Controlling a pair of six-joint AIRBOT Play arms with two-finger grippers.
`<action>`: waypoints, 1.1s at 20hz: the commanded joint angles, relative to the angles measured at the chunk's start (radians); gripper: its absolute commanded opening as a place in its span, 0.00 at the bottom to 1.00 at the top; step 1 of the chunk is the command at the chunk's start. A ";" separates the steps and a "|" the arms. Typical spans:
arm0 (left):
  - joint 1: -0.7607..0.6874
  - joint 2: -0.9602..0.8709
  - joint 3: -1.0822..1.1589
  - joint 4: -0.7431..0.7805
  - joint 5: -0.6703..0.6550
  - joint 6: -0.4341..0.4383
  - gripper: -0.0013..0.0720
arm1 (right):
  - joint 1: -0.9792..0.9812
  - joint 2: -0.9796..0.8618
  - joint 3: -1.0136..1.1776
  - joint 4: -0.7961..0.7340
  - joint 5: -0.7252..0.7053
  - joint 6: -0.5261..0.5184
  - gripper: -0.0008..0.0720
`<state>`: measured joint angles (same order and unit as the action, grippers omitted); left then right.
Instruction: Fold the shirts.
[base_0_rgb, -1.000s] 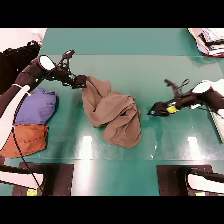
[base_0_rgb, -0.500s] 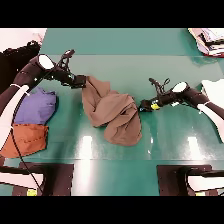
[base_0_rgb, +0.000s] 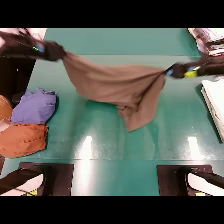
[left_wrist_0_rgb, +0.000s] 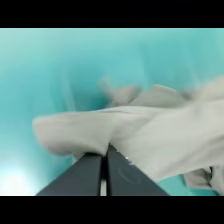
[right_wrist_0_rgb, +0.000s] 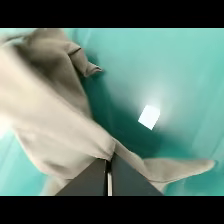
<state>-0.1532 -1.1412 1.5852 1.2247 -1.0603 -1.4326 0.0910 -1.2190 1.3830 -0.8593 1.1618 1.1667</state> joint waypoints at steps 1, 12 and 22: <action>0.000 0.176 0.095 0.018 0.012 0.000 0.06 | -0.088 0.140 0.159 -0.008 0.036 0.004 0.03; 0.000 0.292 0.491 -0.024 0.031 -0.006 0.05 | -0.292 0.356 0.557 -0.009 0.051 0.004 0.03; 0.000 0.062 0.196 -0.024 -0.137 0.001 0.06 | -0.190 0.026 0.481 -0.082 0.308 0.146 0.03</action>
<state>-0.1543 -0.9871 1.8797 1.2049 -1.1267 -1.4345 -0.1814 -1.0863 1.9591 -0.8928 1.4128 1.2881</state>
